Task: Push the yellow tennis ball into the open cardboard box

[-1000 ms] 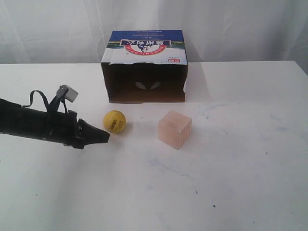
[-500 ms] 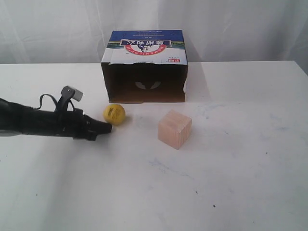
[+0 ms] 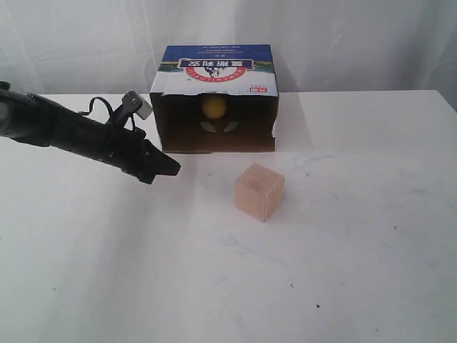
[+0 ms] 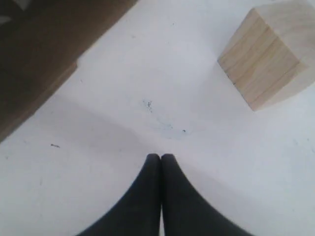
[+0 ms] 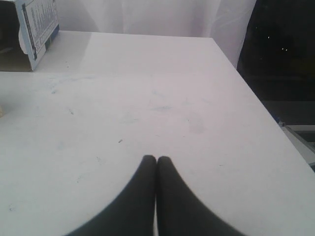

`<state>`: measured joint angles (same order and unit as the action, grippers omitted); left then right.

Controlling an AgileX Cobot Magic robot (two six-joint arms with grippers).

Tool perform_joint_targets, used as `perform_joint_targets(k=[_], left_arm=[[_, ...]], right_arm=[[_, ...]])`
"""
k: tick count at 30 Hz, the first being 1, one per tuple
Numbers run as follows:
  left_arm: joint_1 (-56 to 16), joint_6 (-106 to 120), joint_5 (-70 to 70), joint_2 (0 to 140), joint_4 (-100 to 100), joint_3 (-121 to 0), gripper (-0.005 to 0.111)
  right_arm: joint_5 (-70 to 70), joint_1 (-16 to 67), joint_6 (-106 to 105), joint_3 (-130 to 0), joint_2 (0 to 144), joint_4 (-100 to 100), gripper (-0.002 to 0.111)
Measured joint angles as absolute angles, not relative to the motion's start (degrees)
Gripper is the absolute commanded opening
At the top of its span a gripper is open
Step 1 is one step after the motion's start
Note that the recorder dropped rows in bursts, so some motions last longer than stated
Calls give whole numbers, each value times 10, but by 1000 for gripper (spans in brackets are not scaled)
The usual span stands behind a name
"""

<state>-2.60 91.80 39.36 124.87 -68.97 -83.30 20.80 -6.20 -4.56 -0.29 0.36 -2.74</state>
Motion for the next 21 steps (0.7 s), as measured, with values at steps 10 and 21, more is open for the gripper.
perform_joint_targets(k=[10,21], left_arm=[[-26,830,326,1242,-733,-768,0],[-26,699,49,1077,-786,-562,0]], right_arm=[[208,-62,-46,-3,4,-27,0],[208,-62,-46,-3,4,-27,0]])
